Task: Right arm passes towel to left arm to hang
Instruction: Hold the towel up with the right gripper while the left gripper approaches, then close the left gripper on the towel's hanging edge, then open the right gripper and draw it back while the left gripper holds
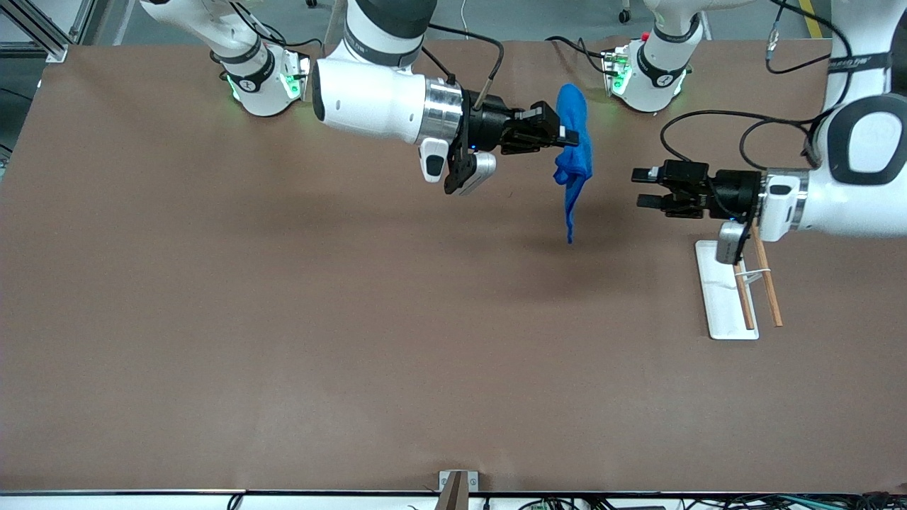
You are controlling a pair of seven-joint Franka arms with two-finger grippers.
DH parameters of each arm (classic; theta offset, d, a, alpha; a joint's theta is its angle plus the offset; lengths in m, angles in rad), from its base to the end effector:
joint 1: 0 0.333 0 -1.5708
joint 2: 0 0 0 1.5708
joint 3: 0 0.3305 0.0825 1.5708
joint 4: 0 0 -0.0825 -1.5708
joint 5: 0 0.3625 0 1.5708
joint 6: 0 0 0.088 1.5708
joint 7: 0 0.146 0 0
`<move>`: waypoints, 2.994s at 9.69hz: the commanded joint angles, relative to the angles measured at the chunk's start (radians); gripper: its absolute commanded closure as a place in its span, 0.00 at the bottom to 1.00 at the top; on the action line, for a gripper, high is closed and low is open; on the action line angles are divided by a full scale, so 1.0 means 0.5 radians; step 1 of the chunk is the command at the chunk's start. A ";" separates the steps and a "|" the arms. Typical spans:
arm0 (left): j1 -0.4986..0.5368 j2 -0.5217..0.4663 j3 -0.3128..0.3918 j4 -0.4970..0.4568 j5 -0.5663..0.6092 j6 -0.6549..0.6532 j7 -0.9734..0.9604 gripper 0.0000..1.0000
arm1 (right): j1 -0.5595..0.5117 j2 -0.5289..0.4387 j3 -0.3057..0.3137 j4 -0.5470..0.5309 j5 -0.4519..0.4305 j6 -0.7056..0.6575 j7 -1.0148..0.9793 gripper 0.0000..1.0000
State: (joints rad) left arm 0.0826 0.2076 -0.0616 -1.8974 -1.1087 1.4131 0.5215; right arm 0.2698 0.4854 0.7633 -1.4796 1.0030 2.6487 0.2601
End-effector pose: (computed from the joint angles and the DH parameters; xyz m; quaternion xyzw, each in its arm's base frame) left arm 0.5250 -0.1285 0.4346 0.7958 -0.1032 -0.1379 0.5805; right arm 0.4762 0.5604 0.5386 -0.8115 0.0745 0.0537 0.5771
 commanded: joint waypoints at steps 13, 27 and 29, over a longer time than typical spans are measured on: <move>-0.168 0.229 0.007 -0.411 -0.691 -0.031 0.678 0.59 | 0.049 0.048 0.023 0.081 0.040 0.038 0.026 0.98; -0.076 0.217 0.016 -0.393 -0.645 -0.037 0.644 1.00 | -0.388 -0.613 -0.109 -0.886 -0.667 -0.008 0.363 0.00; -0.076 0.214 0.022 -0.372 -0.633 -0.034 0.626 1.00 | -0.609 -0.807 -0.118 -1.206 -1.004 -0.090 0.360 0.00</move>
State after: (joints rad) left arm 0.0466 0.3095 -0.0554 -2.0756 -1.4440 1.3731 0.8303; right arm 0.0368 0.2054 0.7011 -1.9374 0.5873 2.6290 0.4120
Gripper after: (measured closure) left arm 0.982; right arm 0.000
